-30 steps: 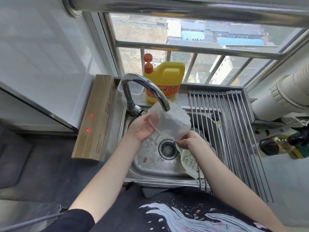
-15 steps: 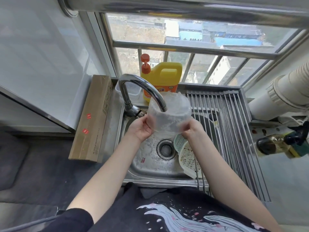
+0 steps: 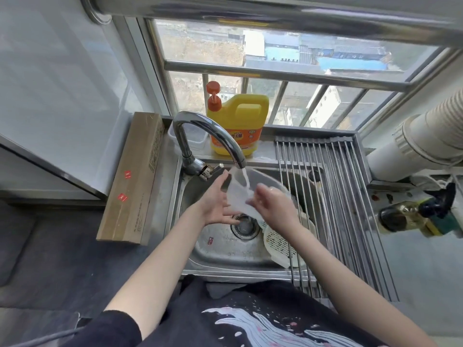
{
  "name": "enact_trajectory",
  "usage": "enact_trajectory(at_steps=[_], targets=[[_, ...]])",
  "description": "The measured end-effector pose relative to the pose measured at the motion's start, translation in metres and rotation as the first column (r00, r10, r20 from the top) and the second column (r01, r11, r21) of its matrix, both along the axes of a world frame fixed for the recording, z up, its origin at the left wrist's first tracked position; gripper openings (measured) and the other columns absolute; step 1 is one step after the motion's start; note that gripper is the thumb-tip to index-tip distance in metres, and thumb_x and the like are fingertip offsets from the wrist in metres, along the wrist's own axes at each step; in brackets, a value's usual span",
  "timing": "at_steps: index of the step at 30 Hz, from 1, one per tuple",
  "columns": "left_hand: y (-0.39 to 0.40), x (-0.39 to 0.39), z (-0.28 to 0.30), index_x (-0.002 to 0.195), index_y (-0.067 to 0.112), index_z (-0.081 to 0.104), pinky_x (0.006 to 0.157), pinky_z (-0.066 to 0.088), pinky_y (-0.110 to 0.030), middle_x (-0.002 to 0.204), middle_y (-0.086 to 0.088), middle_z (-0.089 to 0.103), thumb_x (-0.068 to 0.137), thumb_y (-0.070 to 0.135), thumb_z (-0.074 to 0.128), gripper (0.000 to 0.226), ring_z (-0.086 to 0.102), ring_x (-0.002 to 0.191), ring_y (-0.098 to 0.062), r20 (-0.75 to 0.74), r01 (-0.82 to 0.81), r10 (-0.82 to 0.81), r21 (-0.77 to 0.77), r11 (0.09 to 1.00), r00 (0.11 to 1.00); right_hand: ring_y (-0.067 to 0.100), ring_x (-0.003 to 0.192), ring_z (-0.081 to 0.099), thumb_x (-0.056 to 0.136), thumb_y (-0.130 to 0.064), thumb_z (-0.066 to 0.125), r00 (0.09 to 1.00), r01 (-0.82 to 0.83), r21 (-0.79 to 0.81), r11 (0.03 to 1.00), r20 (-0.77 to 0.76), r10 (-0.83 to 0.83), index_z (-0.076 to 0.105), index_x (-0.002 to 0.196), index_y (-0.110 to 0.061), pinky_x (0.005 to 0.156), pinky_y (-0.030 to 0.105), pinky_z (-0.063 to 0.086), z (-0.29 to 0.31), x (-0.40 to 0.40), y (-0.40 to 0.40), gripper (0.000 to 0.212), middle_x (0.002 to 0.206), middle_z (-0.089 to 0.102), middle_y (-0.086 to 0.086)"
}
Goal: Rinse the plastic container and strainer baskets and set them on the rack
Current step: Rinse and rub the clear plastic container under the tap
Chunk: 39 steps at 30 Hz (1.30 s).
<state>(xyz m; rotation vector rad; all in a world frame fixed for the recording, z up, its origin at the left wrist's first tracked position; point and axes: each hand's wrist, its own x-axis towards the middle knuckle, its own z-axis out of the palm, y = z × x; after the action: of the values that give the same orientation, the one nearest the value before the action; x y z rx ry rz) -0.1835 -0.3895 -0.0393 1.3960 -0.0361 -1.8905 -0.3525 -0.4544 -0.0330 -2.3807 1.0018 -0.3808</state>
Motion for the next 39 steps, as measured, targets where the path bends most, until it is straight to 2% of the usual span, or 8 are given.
enact_trajectory(at_steps=[3,6,9,12,17,24,32,39], targets=[[0.013,0.006,-0.006,0.146,0.011,0.028,0.085,0.054,-0.048,0.141,-0.023,0.041,0.088,0.057,0.051,0.078,0.057,0.114,-0.039,0.183,0.025,-0.036,0.059,0.998,0.982,0.021,0.059,0.058,0.07,-0.033,0.078,0.949,-0.314,-0.428,0.847,-0.149,0.277,0.059,0.072,-0.016,0.05,0.026,0.043,-0.019,0.005,0.012,0.026,0.062,0.059,-0.002],[0.028,0.014,-0.022,0.139,0.009,0.038,0.074,0.06,-0.038,0.13,-0.026,0.052,0.093,0.032,0.058,0.055,0.068,0.092,-0.035,0.235,-0.023,0.016,0.028,0.999,0.972,0.022,0.068,0.058,0.073,-0.035,0.073,0.906,-0.421,-0.442,0.792,-0.171,0.387,0.062,0.075,-0.018,0.06,0.033,0.053,-0.03,0.002,0.015,0.021,0.07,0.06,-0.001],[0.04,0.014,-0.035,0.126,0.007,0.046,0.066,0.061,-0.034,0.124,-0.024,0.058,0.095,0.019,0.056,0.035,0.068,0.083,-0.032,0.244,-0.07,0.063,0.022,0.997,0.968,0.021,0.092,0.06,0.085,-0.053,0.045,0.932,-0.36,-0.312,0.879,-0.16,0.325,0.067,0.092,-0.024,0.084,0.038,0.049,-0.029,-0.007,0.014,0.037,0.096,0.064,-0.001],[0.047,0.009,-0.04,0.121,0.012,0.048,0.061,0.061,-0.029,0.121,-0.017,0.06,0.096,0.014,0.053,0.026,0.067,0.084,-0.028,0.301,-0.093,0.087,0.003,0.996,0.95,0.023,0.114,0.049,0.089,-0.055,0.044,0.984,0.154,-0.12,0.981,-0.076,-0.164,0.059,0.118,-0.025,0.094,0.039,0.037,-0.02,-0.018,0.006,0.044,0.119,0.058,0.002],[0.048,0.004,-0.04,0.125,0.012,0.051,0.082,0.056,-0.035,0.117,-0.01,0.064,0.095,0.014,0.055,0.031,0.067,0.093,-0.028,0.335,-0.07,0.086,-0.06,0.996,0.938,0.021,0.07,0.064,0.093,-0.048,0.048,0.888,0.459,0.548,0.699,-0.304,-0.345,0.039,0.132,-0.015,0.064,0.04,0.057,-0.018,-0.018,-0.012,0.053,0.108,0.058,0.008],[0.065,0.017,-0.037,0.14,0.02,0.044,0.11,0.032,-0.044,0.141,-0.006,0.048,0.09,0.032,0.062,0.054,0.044,0.131,-0.03,0.349,-0.104,0.118,-0.057,0.993,0.93,0.018,0.052,0.06,0.098,-0.025,0.047,0.821,0.556,0.474,0.683,-0.185,-0.54,0.051,0.116,-0.008,0.038,0.024,0.048,-0.034,-0.007,-0.012,0.025,0.101,0.062,0.015],[0.074,0.019,-0.037,0.134,0.01,0.05,0.104,0.039,-0.038,0.132,-0.016,0.056,0.097,0.013,0.05,0.037,0.055,0.118,-0.03,0.399,-0.249,0.206,0.06,0.967,0.894,0.022,0.053,0.067,0.096,-0.027,0.052,0.877,0.475,0.472,0.742,-0.321,-0.358,0.054,0.119,-0.007,0.049,0.035,0.056,-0.031,-0.011,-0.007,0.03,0.101,0.062,0.012],[0.082,0.015,-0.031,0.128,0.01,0.053,0.102,0.043,-0.039,0.126,-0.015,0.061,0.097,0.016,0.052,0.032,0.06,0.107,-0.028,0.375,-0.248,0.197,0.092,0.964,0.906,0.01,0.044,0.054,0.096,-0.024,0.054,0.785,0.585,0.609,0.536,-0.26,-0.562,0.055,0.118,-0.005,0.031,0.017,0.035,-0.035,-0.016,-0.018,0.029,0.097,0.063,0.016]])
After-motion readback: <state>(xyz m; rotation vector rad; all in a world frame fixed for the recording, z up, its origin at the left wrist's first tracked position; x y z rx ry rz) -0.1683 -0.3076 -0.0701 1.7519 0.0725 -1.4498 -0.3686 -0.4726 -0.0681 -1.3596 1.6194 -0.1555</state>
